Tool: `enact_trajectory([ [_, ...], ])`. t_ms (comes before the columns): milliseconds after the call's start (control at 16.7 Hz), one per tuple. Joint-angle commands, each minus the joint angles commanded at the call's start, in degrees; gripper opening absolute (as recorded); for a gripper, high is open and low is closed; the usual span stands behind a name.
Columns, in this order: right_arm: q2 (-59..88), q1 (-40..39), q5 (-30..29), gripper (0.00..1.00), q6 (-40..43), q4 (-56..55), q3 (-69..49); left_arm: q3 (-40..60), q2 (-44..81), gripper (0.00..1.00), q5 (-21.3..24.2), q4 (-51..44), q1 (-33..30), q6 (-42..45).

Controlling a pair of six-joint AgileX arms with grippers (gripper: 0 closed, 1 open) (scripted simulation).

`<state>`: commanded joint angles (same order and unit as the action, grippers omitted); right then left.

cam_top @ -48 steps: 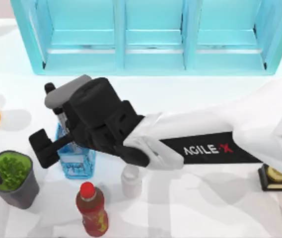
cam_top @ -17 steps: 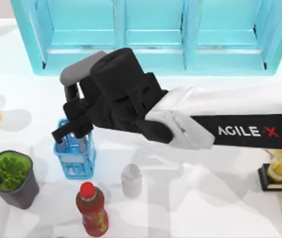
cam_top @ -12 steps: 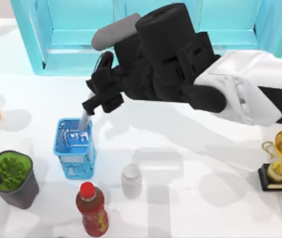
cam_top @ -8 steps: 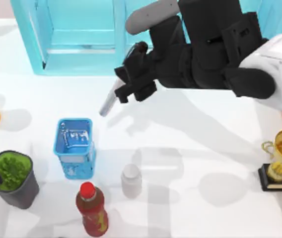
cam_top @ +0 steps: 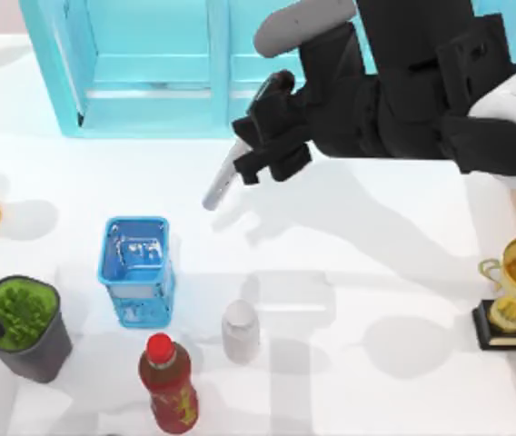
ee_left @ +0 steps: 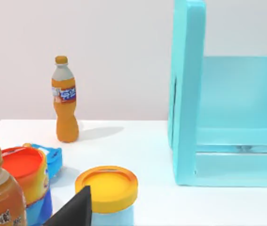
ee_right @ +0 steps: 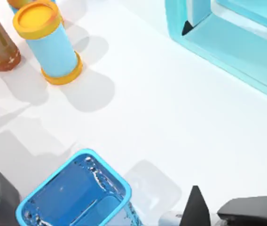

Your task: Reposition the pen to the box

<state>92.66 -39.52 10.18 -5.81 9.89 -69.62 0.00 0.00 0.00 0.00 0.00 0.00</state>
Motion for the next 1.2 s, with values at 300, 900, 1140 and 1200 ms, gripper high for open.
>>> enact_trajectory([
  [300,-2.09,9.17,1.17,0.00,4.85,8.78,-0.22,0.00,0.00,1.00,0.00,0.00,0.00,0.00],
  [900,-19.24,51.36,6.67,0.00,29.39,41.34,-1.25,0.00,0.00,1.00,0.00,0.00,0.00,0.00],
  [1140,-24.74,59.79,7.99,0.00,34.88,48.16,-1.18,0.00,0.00,1.00,0.00,0.00,0.00,0.00],
  [1200,-25.22,60.39,8.07,0.00,35.28,48.70,-1.17,0.00,0.00,1.00,0.00,0.00,0.00,0.00],
])
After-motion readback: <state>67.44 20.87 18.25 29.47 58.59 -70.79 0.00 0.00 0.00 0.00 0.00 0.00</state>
